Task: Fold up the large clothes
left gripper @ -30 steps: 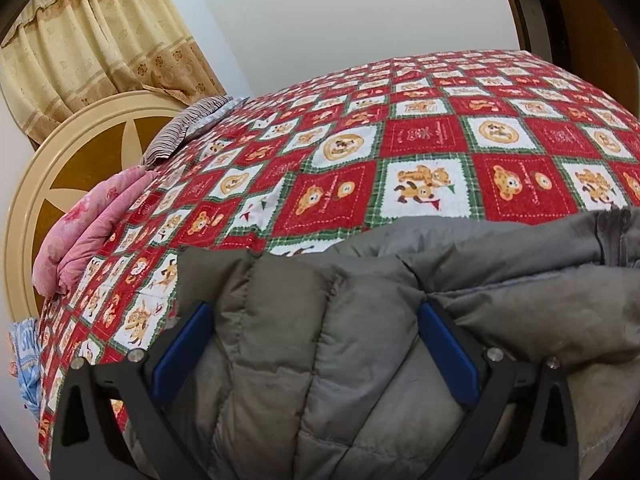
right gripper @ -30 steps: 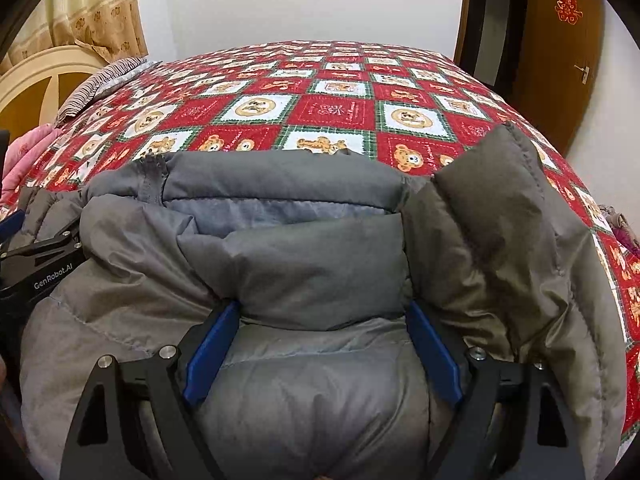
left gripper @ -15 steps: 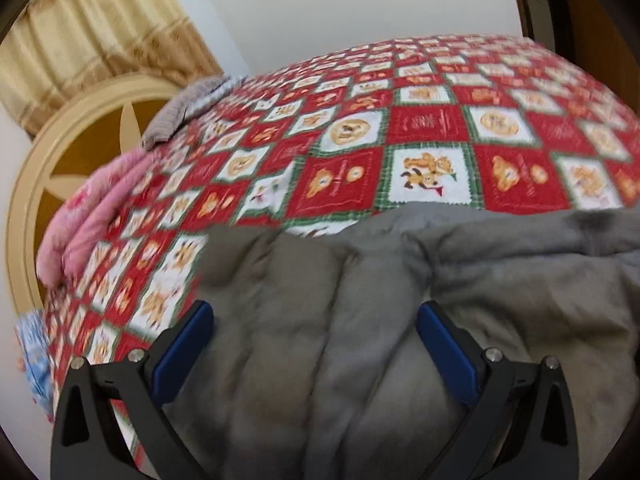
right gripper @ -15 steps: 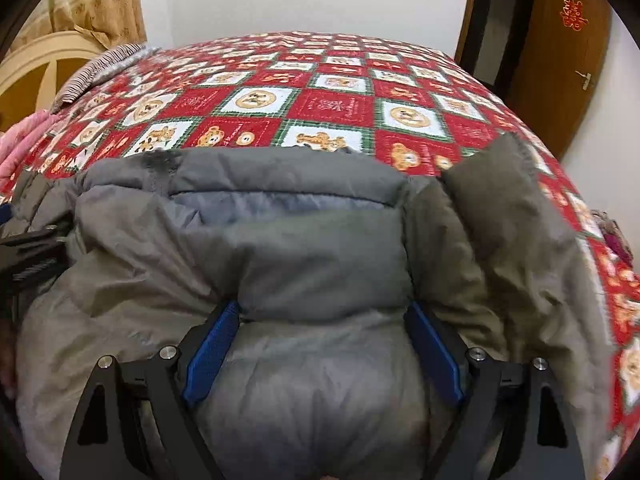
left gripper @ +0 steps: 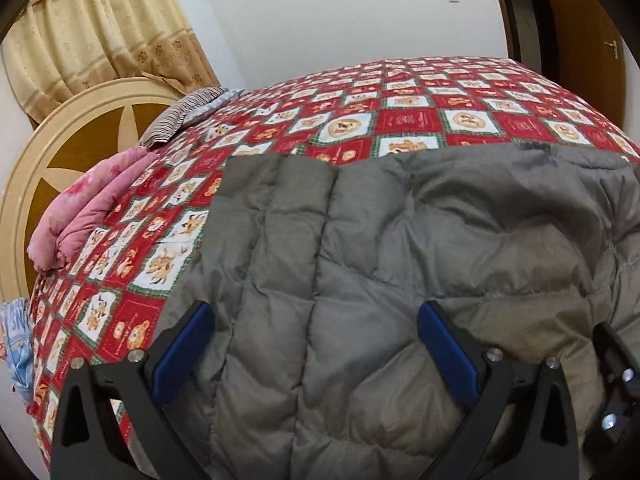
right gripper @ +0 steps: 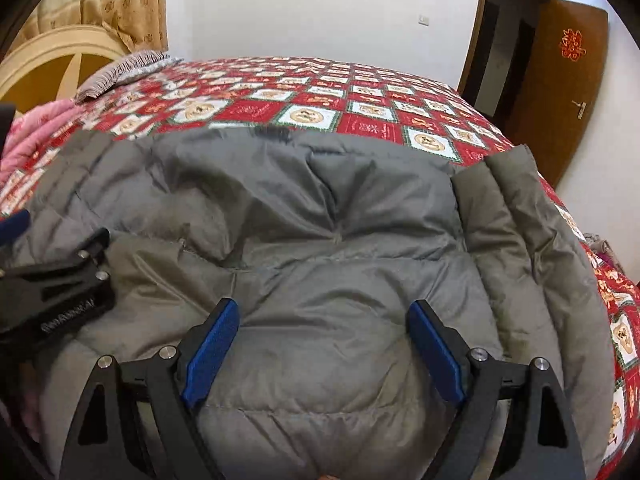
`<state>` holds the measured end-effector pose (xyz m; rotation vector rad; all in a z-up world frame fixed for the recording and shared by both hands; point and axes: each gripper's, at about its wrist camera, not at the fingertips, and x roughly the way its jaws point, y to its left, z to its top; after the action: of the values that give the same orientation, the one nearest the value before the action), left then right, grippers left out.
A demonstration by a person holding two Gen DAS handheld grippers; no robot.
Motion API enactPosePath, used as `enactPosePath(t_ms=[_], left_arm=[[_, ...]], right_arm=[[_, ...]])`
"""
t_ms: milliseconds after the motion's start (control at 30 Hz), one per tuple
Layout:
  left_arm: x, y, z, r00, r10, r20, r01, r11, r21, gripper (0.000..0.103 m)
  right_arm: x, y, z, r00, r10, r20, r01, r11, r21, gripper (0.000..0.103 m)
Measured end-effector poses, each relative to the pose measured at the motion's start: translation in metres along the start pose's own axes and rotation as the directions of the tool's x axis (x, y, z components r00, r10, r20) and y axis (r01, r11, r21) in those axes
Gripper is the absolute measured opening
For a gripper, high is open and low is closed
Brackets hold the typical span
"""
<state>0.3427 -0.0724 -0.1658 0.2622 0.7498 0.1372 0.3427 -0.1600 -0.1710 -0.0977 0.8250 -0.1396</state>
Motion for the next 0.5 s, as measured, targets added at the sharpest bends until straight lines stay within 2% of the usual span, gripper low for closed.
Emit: enactPosePath(t_ms=[133,233,300,367,433,500], left_arm=[[-0.004,0.001,0.000,1.000,-0.004,-0.008,0.004,1.000,-0.008,0.103],[-0.017,0.018,-0.006,0.999,0.038,-0.034,-0.039,0.999,-0.034,0.103],[-0.037,0.040,-0.019,0.998,0.042,-0.036,-0.044,0.996,-0.079,0.103],[-0.060,0.067,-0.038,0.999,0.036,-0.026,-0.039,0.990,-0.136,0.103],[-0.071,0.087,-0.054,0.998,0.045,-0.032,-0.050,0.983,-0.177,0.103],[-0.075,0.105,-0.072,0.998,0.040,-0.056,-0.052,0.970,-0.236,0.103]], right_arm=[[0.009,0.005,-0.003,1.000,-0.017,0.000,0.017,1.000,-0.014,0.089],[0.005,0.003,-0.003,1.000,-0.004,-0.015,0.004,1.000,-0.017,0.089],[-0.014,-0.002,-0.004,1.000,0.004,-0.021,-0.004,1.000,-0.002,0.089],[-0.042,-0.008,-0.012,0.999,0.025,0.025,-0.026,0.999,0.027,0.089],[-0.067,-0.010,-0.026,0.998,0.036,0.054,-0.038,0.998,0.049,0.090],[-0.072,-0.005,-0.039,0.998,0.042,0.038,-0.043,0.998,0.045,0.090]])
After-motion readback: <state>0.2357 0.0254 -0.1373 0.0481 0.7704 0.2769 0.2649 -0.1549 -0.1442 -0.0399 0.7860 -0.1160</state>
